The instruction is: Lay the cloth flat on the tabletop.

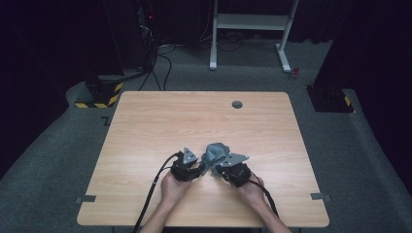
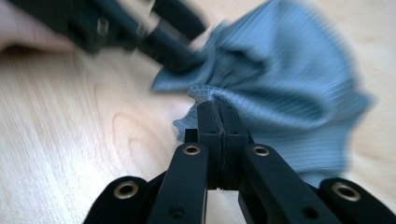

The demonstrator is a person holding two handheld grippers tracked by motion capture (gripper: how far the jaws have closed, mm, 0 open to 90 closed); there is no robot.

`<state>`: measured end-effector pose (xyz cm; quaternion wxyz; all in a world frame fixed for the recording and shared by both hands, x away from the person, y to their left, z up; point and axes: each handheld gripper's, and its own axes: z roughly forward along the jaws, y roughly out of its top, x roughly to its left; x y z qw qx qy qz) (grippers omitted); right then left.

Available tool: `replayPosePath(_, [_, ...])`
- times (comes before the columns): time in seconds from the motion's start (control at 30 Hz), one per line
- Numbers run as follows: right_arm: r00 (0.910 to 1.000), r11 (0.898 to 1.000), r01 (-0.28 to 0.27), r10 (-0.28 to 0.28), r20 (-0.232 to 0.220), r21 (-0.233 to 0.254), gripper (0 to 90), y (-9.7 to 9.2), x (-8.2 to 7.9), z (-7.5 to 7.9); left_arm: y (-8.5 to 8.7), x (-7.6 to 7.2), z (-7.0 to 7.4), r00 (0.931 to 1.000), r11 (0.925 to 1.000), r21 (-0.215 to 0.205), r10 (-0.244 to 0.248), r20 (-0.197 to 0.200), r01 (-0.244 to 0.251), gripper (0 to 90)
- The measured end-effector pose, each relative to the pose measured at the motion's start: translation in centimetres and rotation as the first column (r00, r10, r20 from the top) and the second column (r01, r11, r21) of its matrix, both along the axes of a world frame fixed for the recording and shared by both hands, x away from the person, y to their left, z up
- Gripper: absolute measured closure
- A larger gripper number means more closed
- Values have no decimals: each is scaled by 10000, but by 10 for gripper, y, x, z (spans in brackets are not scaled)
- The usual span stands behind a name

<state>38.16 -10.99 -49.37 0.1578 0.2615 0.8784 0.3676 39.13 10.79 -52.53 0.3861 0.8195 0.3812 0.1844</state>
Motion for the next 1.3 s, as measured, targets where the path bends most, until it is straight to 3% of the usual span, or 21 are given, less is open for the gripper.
replayPosePath(0.17, [9946, 9920, 897, -938, 433, 890, 898, -23, 12, 26, 0, 0, 0, 10000, 10000, 12, -11, -4, 11, 600])
replayPosePath(0.2, [9917, 9882, 1139, -1192, 477, 1029, 898, -28, 16, 30, 0, 0, 0, 10000, 10000, 12, -13, -5, 13, 601])
replayPosePath(0.27, [9775, 9708, 1993, -2065, 423, 1338, 898, -43, 33, 35, 0, 0, 0, 10000, 10000, 16, 1, -12, -1, 603])
replayPosePath(0.3, [9775, 9708, 1993, -2065, 423, 1338, 898, -43, 33, 35, 0, 0, 0, 10000, 10000, 16, 1, -12, -1, 603])
replayPosePath(0.33, [9661, 9586, 2544, -2580, 120, 1282, 895, -53, 46, 30, 1, 1, 0, 10000, 10000, 17, 0, -19, 0, 603])
replayPosePath(0.37, [9661, 9586, 2544, -2580, 120, 1282, 895, -53, 46, 30, 1, 1, 0, 10000, 10000, 17, 0, -19, 0, 602])
replayPosePath(0.4, [9527, 9466, 3038, -3007, -435, 1085, 889, -63, 58, 21, 1, 0, 0, 10000, 10000, 17, 0, -17, 0, 602])
replayPosePath(0.43, [9459, 9423, 3227, -3178, -646, 887, 867, -67, 61, 16, 0, 0, 0, 10000, 10000, 24, 8, -7, -8, 602])
replayPosePath(0.47, [9459, 9423, 3227, -3178, -646, 887, 867, -67, 61, 16, 0, 0, 0, 10000, 10000, 26, 12, 5, -12, 602])
replayPosePath(0.53, [9356, 9359, 3463, -3394, -974, 654, 757, -73, 62, 6, 0, 0, 0, 10000, 10000, 30, 17, 4, -17, 600])
replayPosePath(0.63, [9448, 9399, 3266, -3220, -601, 995, 705, -75, 49, 8, 1, 0, 0, 10000, 10000, 24, 24, -10, -24, 598])
replayPosePath(0.67, [9601, 9530, 2783, -2796, -64, 1196, 677, -69, 37, 15, 0, 0, 0, 10000, 10000, 5, 28, -24, -28, 594])
replayPosePath(0.73, [9730, 9673, 2201, -2269, 419, 1262, 660, -60, 26, 23, 0, 0, 0, 10000, 10000, -1, 50, -33, -50, 591])
replayPosePath(0.77, [9730, 9673, 2201, -2269, 419, 1262, 660, -60, 26, 23, 0, 0, 0, 10000, 10000, -1, 50, -33, -50, 589])
replayPosePath(0.87, [9914, 9862, 1060, -1147, 631, 1269, 628, -36, 10, 28, 0, 0, 0, 10000, 10000, 19, 91, -38, -91, 579])
replayPosePath(0.9, [9914, 9862, 1060, -1147, 631, 1269, 628, -36, 10, 28, 0, 0, 0, 10000, 10000, 19, 91, -38, -91, 573])
replayPosePath(0.93, [9971, 9947, 517, -564, 506, 889, 606, -18, 6, 21, 1, 1, 0, 9999, 9999, 20, 120, -42, -120, 567])
replayPosePath(1.0, [9989, 9981, 253, -275, 377, 560, 579, -5, 5, 14, 0, 1, 0, 9999, 9999, -7, 155, -49, -155, 562])
replayPosePath(1.17, [9993, 9990, -361, 364, -72, 265, 523, 15, 12, 0, 0, 1, 0, 9998, 9998, 41, 184, -9, -183, 537])
replayPosePath(1.2, [9993, 9992, -381, 381, -59, 98, 542, 19, 13, -3, 0, 0, 0, 9998, 9998, 69, 182, -3, -182, 518])
replayPosePath(1.3, [9998, 9993, -170, 166, -131, -322, 798, 25, 19, -8, 0, 0, 0, 9998, 9998, 138, 169, 57, -170, 467])
